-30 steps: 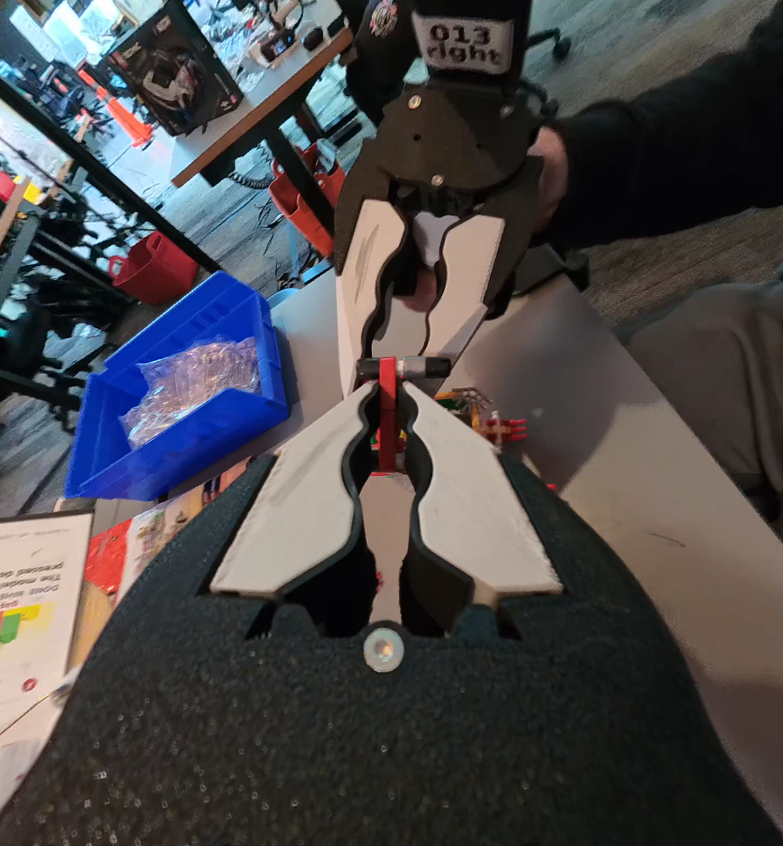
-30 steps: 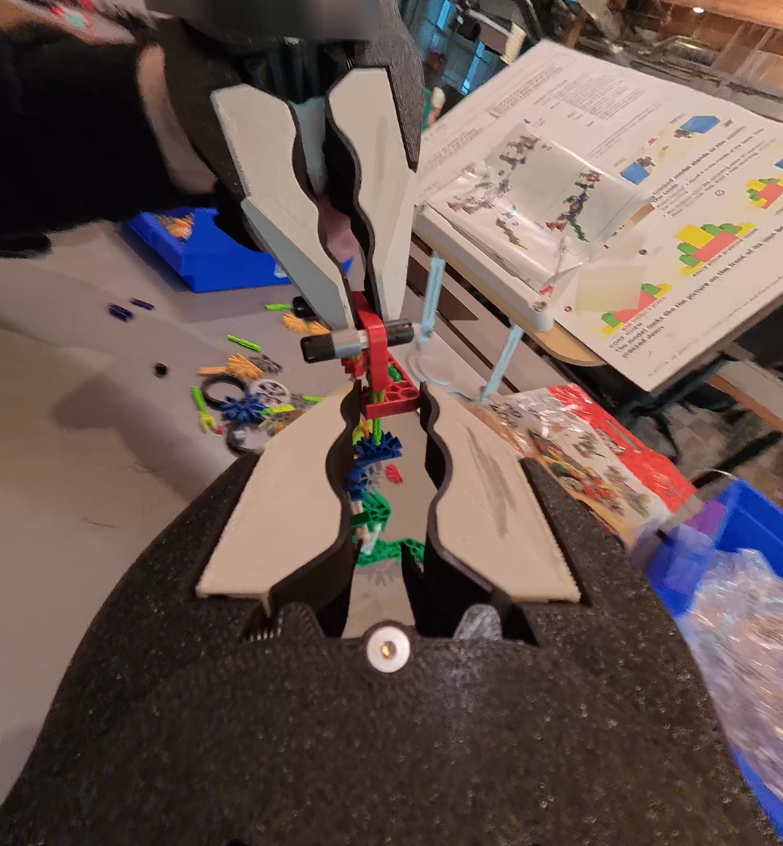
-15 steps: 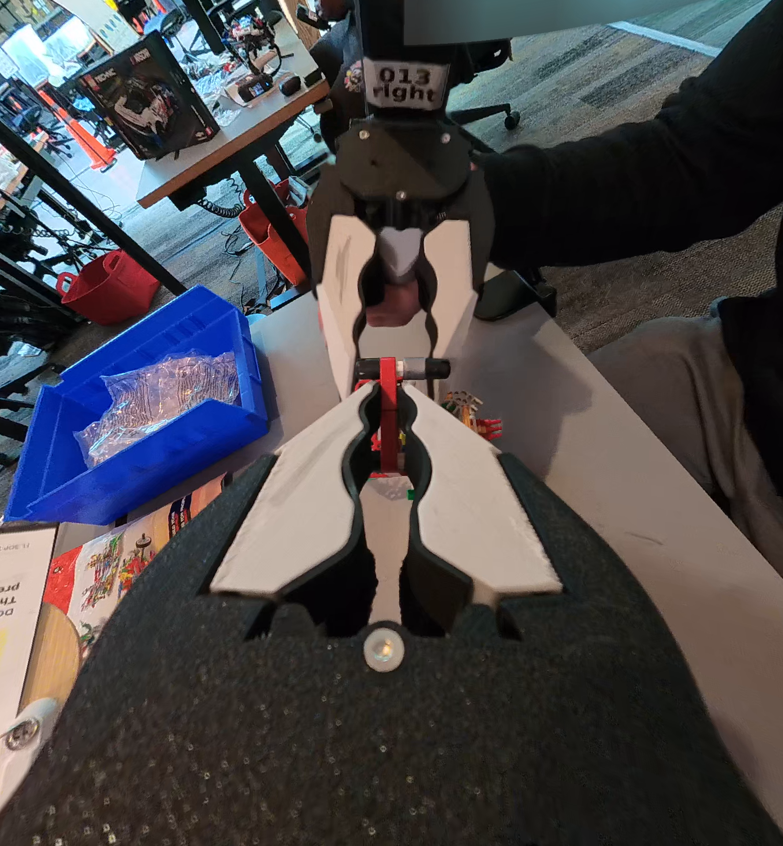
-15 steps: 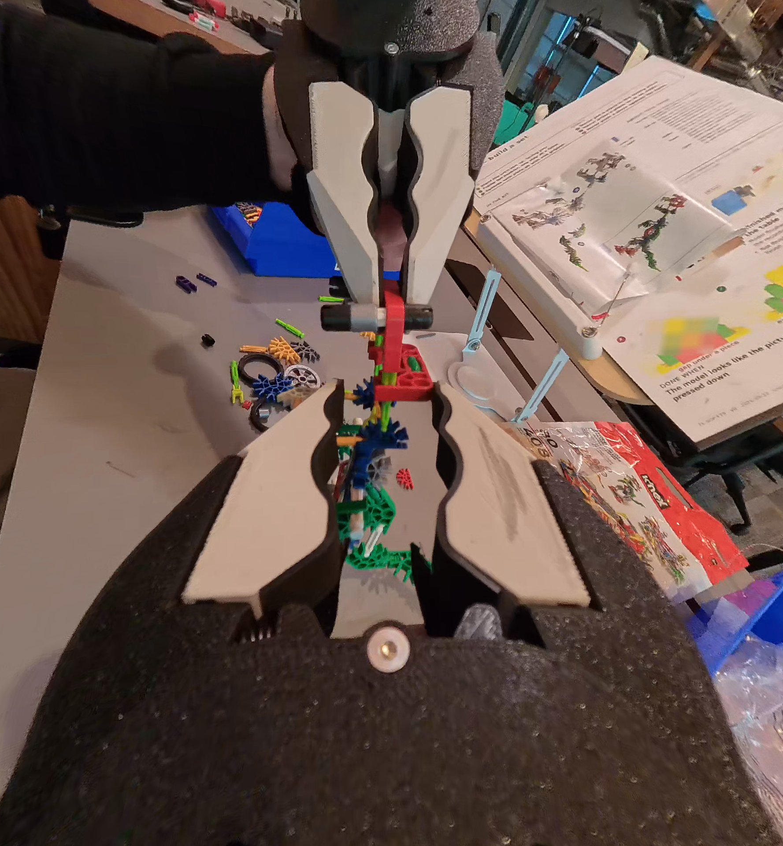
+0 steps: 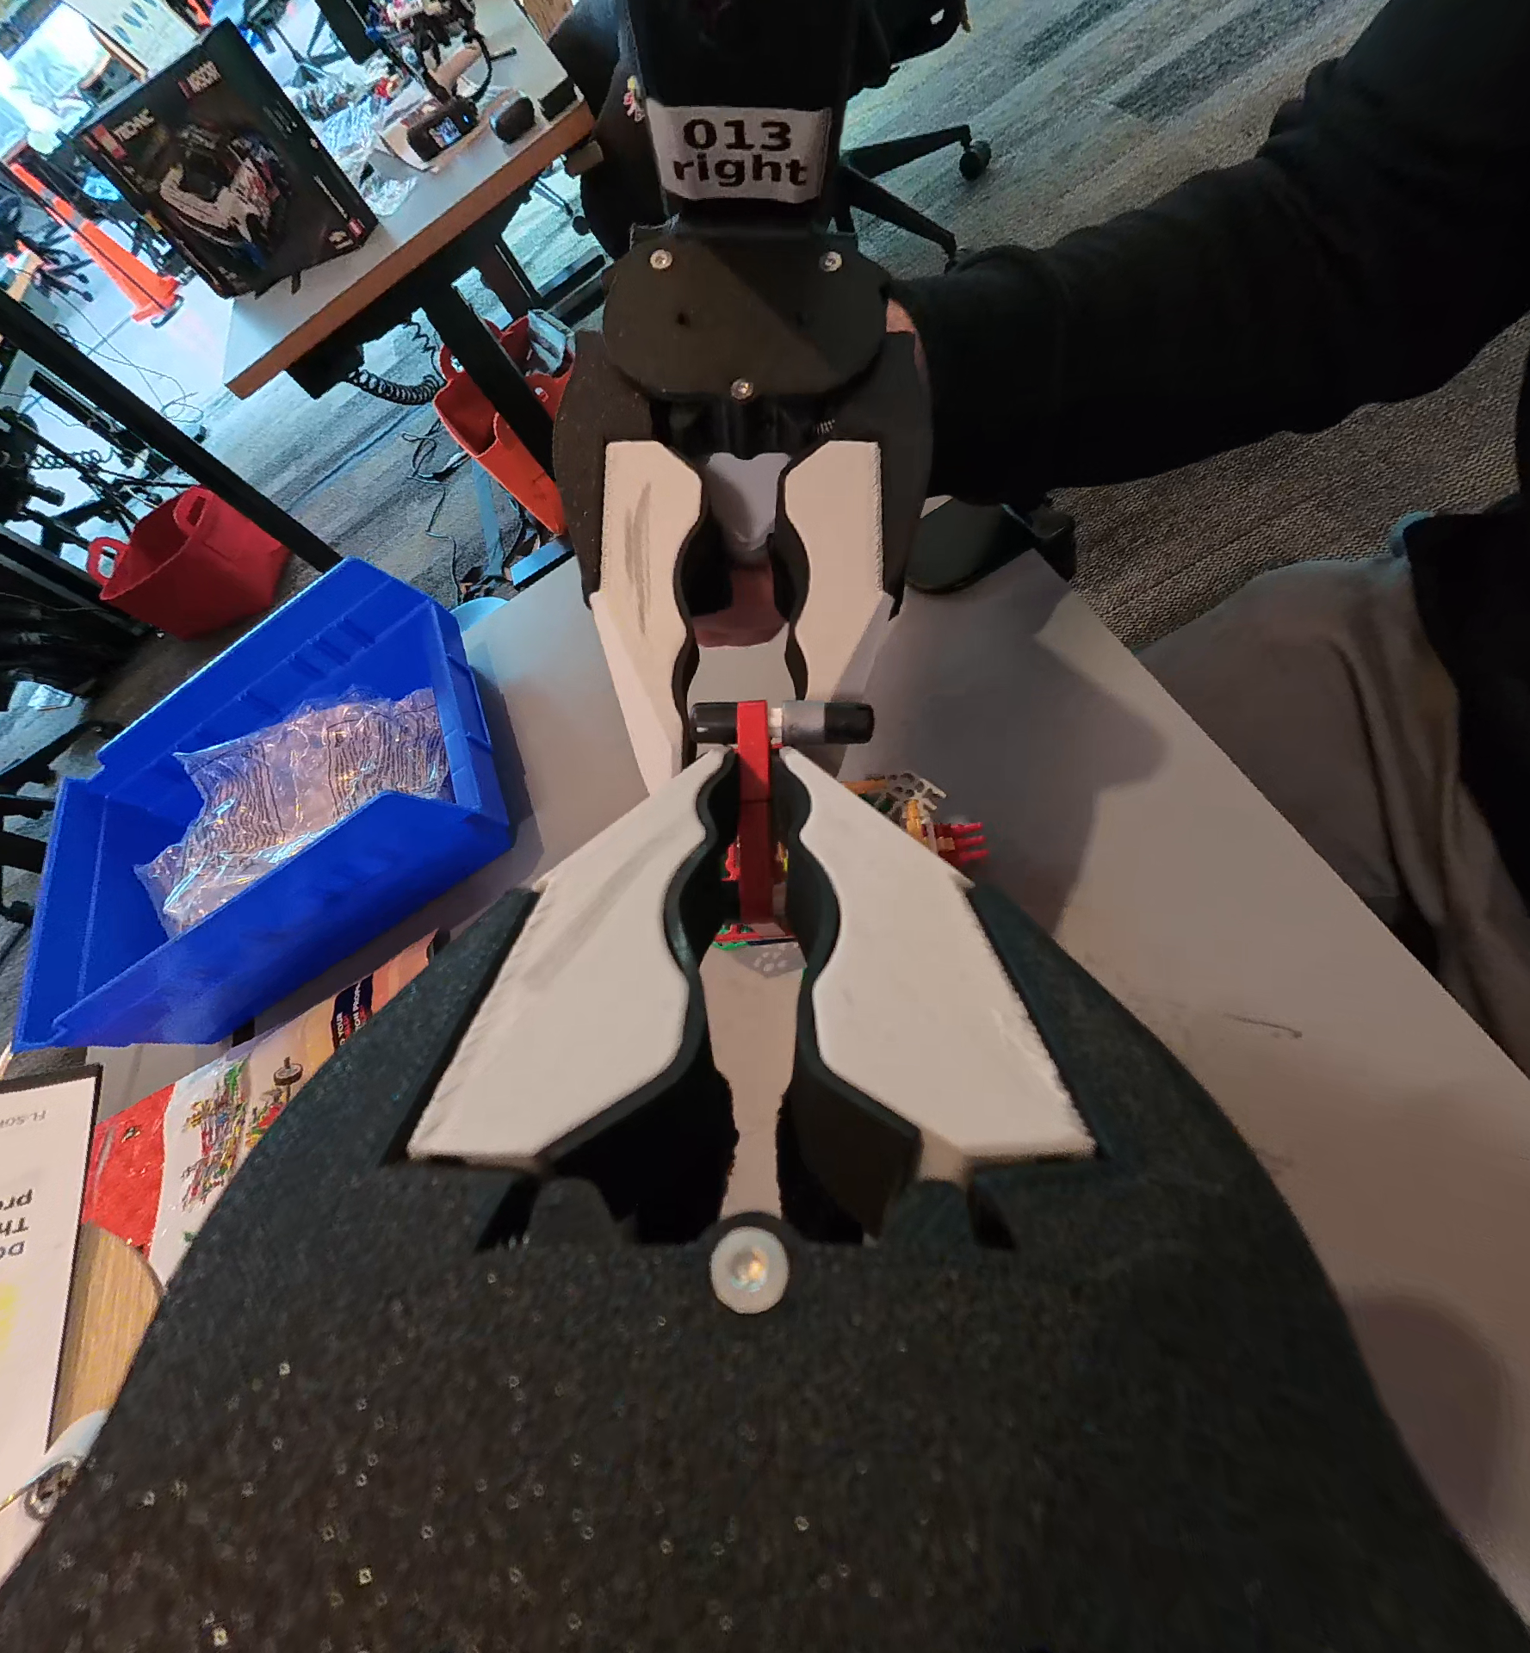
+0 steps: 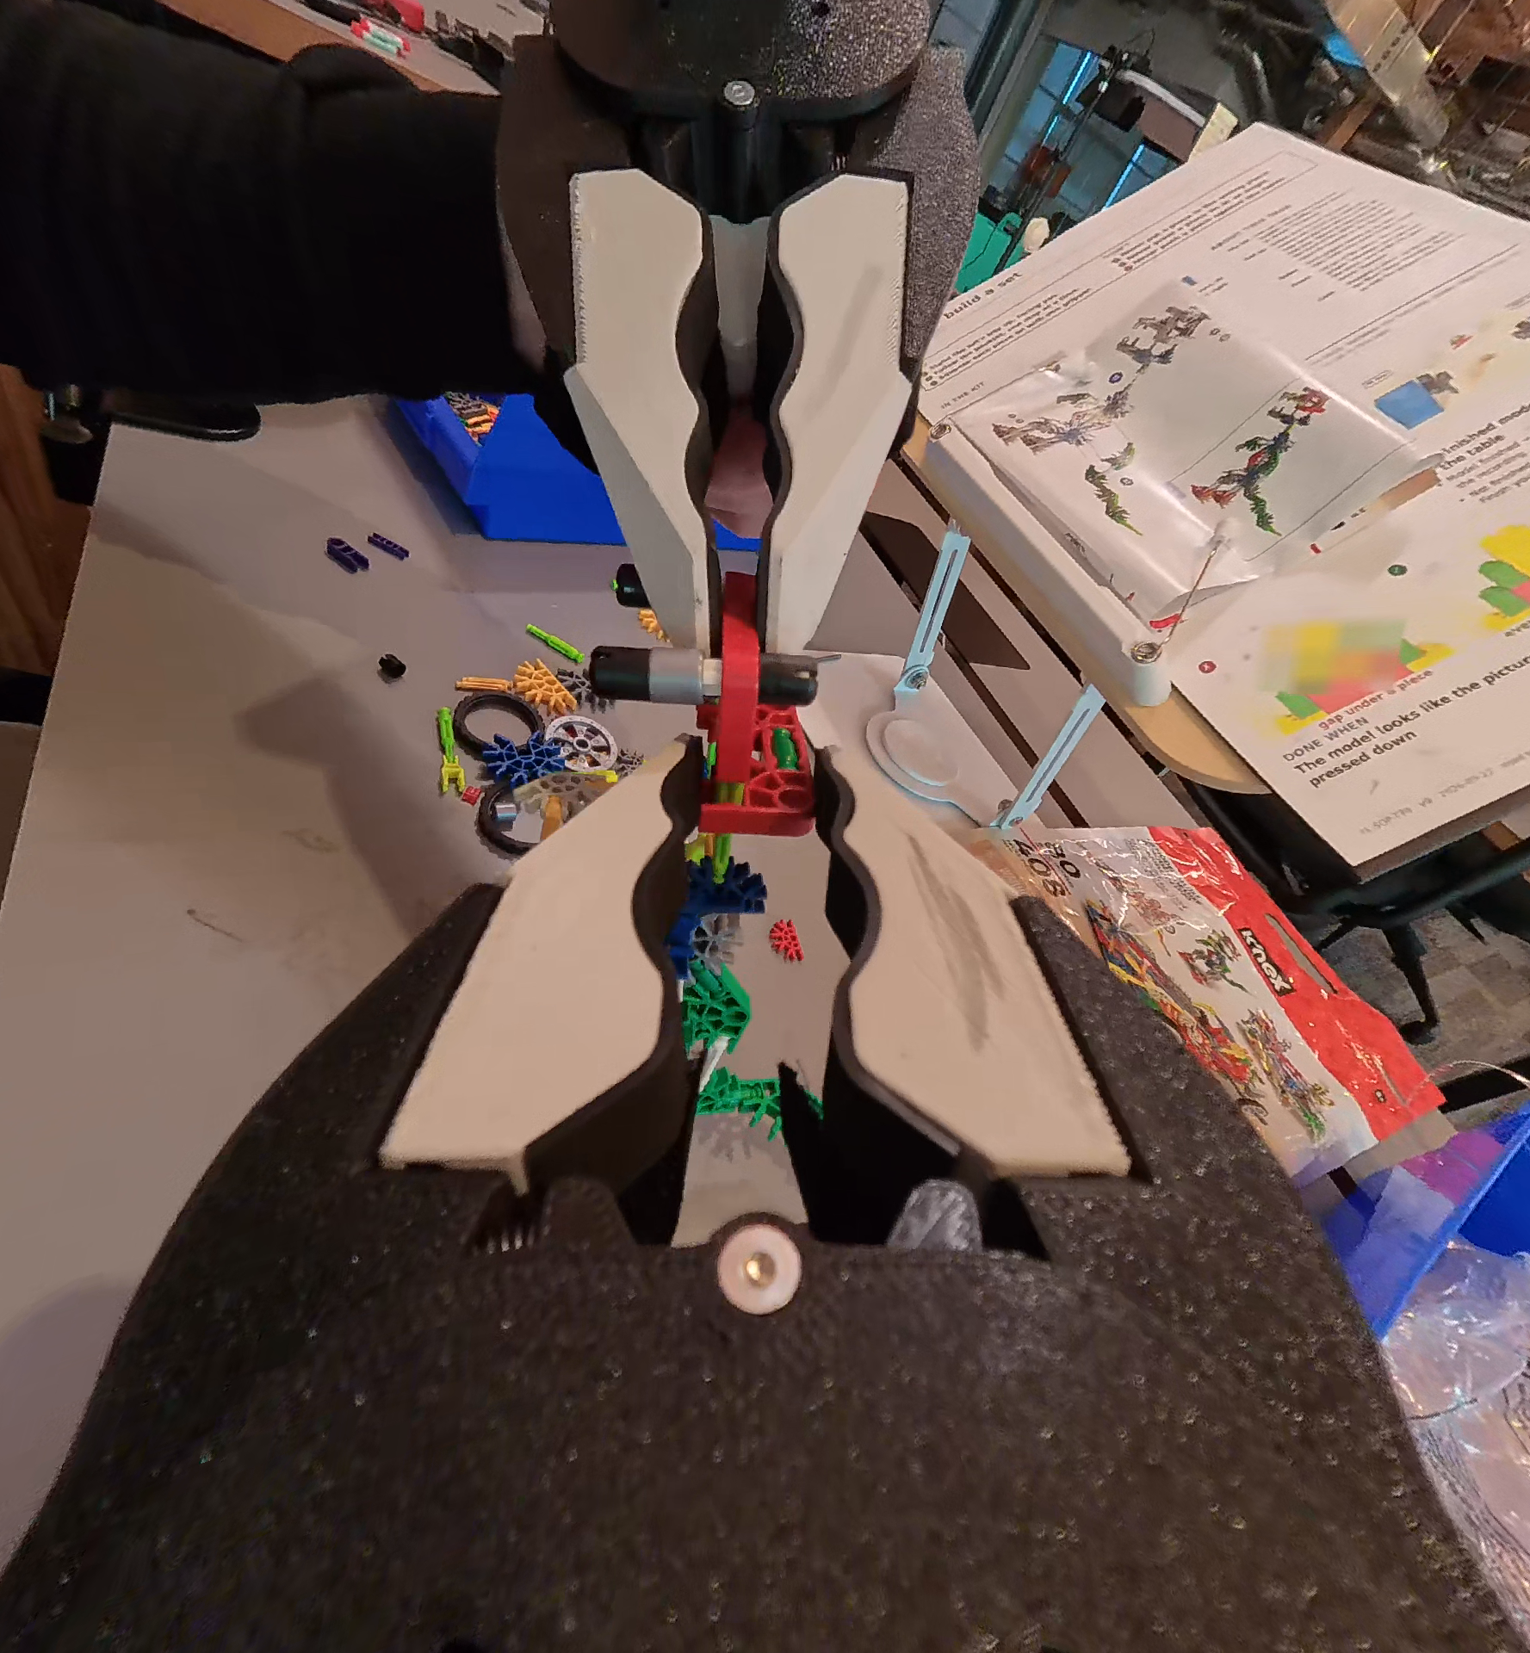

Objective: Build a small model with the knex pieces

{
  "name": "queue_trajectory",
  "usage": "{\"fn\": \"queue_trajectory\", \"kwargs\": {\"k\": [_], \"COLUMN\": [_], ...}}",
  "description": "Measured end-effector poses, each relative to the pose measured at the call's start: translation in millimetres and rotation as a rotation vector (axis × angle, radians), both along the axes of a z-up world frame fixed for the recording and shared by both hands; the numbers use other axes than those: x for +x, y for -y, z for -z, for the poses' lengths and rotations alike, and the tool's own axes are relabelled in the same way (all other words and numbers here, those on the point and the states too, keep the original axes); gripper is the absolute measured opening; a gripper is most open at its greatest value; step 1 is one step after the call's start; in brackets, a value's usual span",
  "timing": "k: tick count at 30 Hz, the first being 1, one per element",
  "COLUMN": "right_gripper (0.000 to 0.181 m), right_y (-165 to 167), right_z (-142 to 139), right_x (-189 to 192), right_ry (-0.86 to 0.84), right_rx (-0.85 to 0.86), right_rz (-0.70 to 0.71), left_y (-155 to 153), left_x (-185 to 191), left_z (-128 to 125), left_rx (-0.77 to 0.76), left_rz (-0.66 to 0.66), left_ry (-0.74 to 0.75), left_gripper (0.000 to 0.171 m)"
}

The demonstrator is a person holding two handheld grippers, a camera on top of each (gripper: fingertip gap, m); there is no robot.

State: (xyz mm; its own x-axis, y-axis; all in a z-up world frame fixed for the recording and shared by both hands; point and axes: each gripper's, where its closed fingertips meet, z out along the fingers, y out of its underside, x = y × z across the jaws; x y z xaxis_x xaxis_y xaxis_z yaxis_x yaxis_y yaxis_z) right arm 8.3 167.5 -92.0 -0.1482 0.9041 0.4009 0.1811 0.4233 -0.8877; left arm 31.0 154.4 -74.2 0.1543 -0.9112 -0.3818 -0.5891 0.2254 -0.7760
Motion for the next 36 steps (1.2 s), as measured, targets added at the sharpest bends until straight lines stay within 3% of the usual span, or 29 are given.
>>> {"fn": "queue_trajectory", "kwargs": {"k": [13, 16, 18, 22, 28, 31, 36], "right_gripper": [0.023, 0.023, 0.023, 0.023, 0.023, 0.023, 0.023], "right_y": [-3, -9, -10, -19, -27, -26, -28], "right_z": [4, -4, -5, -7, -9, -10, -9], "right_x": [1, 5, 7, 13, 19, 19, 18], "right_ry": [0.006, -0.051, -0.064, -0.111, -0.131, -0.133, -0.137], "right_rx": [-0.066, -0.174, -0.224, -0.340, -0.454, -0.495, -0.582], "right_rz": [-0.008, -0.027, -0.038, -0.045, -0.063, -0.080, -0.091], "left_y": [-4, -11, -17, -15, -8, -19, -28], "left_x": [1, 3, -1, -18, -25, -18, -5], "left_z": [5, -5, -12, -33, -3, 15, 17], "left_rx": [-0.042, -0.040, -0.027, -0.044, -0.159, -0.178, -0.149], "left_rz": [-0.021, -0.058, -0.107, -0.175, -0.209, -0.233, -0.221], "left_ry": [-0.037, 0.003, 0.012, 0.172, 0.362, 0.380, 0.411], "left_gripper": [0.003, 0.006, 0.017, 0.027, 0.031, 0.031, 0.029]}}
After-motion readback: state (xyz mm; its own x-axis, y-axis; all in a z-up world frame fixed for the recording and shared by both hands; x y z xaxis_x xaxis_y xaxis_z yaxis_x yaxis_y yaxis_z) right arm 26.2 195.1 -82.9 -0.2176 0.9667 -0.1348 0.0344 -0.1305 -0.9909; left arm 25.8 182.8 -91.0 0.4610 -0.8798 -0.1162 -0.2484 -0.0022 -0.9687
